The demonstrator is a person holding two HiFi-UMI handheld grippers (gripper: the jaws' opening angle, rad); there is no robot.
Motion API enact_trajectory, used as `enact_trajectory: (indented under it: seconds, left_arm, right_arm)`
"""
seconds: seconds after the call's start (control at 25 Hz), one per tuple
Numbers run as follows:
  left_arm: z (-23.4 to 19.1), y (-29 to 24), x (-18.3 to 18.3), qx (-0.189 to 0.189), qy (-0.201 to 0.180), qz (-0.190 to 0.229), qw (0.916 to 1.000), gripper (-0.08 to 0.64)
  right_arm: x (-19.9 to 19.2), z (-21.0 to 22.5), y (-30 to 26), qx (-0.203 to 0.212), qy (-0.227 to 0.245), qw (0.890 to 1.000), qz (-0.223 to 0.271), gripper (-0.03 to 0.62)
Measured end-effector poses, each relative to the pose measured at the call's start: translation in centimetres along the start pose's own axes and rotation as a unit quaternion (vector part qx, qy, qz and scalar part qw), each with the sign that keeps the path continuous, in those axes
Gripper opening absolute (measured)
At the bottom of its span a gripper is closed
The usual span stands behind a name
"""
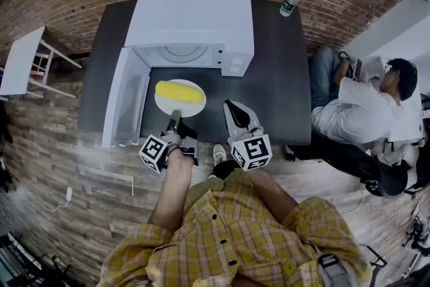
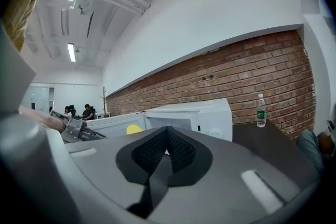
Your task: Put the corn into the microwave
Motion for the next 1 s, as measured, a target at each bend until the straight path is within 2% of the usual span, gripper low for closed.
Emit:
enact_trajectory:
  seconds: [0.6,1.0]
  left_arm:
    - [-0.4,-5.3,3.1,0.011,-0.010,0.004,0.9999,0.026]
    - [-1.4,-8.5,4.7,0.012,0.009,0.015,0.9998,0.029]
  right_arm:
    - [0.6,1.2,-2.0,0.000,0.000,1.000,-0.005,-0.003]
    - [0.7,1.7,-3.1,0.005,0.002,1.000,-0.014,-0.003]
Point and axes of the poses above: the fingertips, and each gripper's own axes: y backward along the fingers, z to its right, x out of its top, the point moved 9 cm from there along y, backward along the fingers, and after that the axes turned 14 degrees about -z, right-handed, at the moved point
